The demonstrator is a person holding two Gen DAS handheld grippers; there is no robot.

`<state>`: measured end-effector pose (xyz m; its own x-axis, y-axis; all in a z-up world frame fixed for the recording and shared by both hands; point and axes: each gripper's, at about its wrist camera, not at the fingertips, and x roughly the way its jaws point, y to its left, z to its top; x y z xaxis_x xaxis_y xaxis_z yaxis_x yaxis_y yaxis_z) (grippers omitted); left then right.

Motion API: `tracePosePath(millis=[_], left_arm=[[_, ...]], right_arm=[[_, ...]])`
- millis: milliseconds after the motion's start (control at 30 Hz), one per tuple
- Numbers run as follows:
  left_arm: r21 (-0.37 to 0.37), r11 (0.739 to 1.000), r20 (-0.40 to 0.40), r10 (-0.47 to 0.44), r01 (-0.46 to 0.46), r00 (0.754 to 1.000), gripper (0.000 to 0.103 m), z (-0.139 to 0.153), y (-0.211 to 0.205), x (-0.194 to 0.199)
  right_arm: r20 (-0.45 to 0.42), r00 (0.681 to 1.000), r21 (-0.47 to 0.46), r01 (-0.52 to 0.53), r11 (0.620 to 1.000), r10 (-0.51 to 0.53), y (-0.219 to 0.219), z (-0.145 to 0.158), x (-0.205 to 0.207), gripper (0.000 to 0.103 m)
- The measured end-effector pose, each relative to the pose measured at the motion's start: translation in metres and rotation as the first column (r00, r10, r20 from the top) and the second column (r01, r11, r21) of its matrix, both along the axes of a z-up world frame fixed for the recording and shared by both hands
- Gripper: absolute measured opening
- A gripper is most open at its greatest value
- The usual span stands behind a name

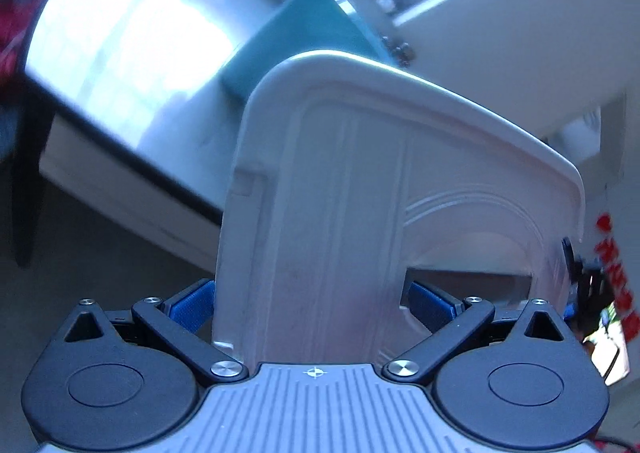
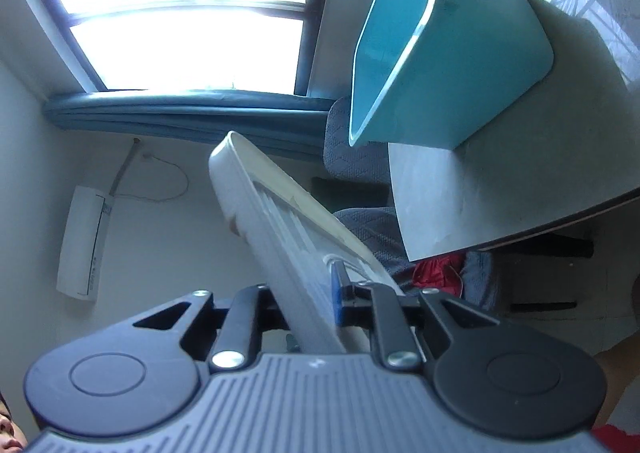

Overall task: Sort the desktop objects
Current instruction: 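Tilt and lower the lid onto the blue bin's rim with both grippers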

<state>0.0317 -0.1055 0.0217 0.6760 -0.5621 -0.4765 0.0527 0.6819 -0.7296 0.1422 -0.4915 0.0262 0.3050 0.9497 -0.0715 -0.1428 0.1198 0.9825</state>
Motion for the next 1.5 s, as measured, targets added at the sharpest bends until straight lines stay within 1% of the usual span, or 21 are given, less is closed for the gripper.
tracePosePath(millis=[167,200,300,333,367,400,467,633,767,900,1033,1233,1500], left_arm=[[0.085,0.996,0.028,-0.02,0.018,0.999,0.101,0.042,0.004,0.018],[0.102,0.995,0.034,-0.024,0.021,0.999,0.101,0.051,0.005,0.022],[0.153,0.988,0.051,-0.037,0.029,0.998,0.101,0.075,0.009,0.034],[0.169,0.985,0.057,-0.042,0.032,0.997,0.101,0.084,0.011,0.038],[0.189,0.981,0.057,-0.045,0.033,0.997,0.098,0.09,0.012,0.044],[0.203,0.979,0.049,-0.045,0.034,0.998,0.095,0.095,0.014,0.051],[0.22,0.975,0.03,-0.045,0.037,0.999,0.094,0.103,0.017,0.061],[0.253,0.966,0.034,-0.061,0.051,0.998,0.094,0.122,0.02,0.082],[0.265,0.963,0.038,-0.061,0.049,0.997,0.094,0.131,0.023,0.079],[0.268,0.962,0.024,-0.062,0.053,0.998,0.094,0.141,0.026,0.096],[0.286,0.955,0.006,-0.084,0.079,0.996,0.094,0.154,0.027,0.113],[0.304,0.946,-0.004,-0.115,0.111,0.993,0.094,0.171,0.029,0.123],[0.29,0.95,-0.008,-0.117,0.114,0.993,0.094,0.177,0.041,0.142]], right_arm=[[0.031,0.999,0.027,0.006,1.0,-0.007,0.002,0.014,0.009,0.015],[0.039,0.999,0.025,0.007,1.0,-0.008,0.002,0.017,0.011,0.013],[0.053,0.998,0.031,0.018,0.999,-0.019,0.001,0.024,0.02,0.012],[0.06,0.998,0.03,0.023,0.999,-0.025,0.001,0.026,0.023,0.011],[0.065,0.997,0.032,0.025,0.999,-0.027,0.001,0.028,0.026,0.011],[0.071,0.997,0.035,0.025,0.999,-0.028,0.001,0.03,0.029,0.011],[0.079,0.996,0.04,0.024,0.999,-0.027,0.001,0.033,0.035,0.011],[0.085,0.996,0.051,0.033,0.998,-0.037,-0.002,0.038,0.049,0.011],[0.083,0.996,0.058,0.041,0.997,-0.045,-0.003,0.04,0.06,0.01],[0.077,0.996,0.068,0.049,0.997,-0.054,-0.003,0.044,0.071,0.01],[0.068,0.996,0.068,0.058,0.996,-0.063,-0.003,0.051,0.078,0.01],[0.051,0.996,0.078,0.071,0.994,-0.075,-0.003,0.05,0.08,0.01],[0.049,0.994,0.076,0.088,0.993,-0.092,0.004,0.054,0.093,0.009]])
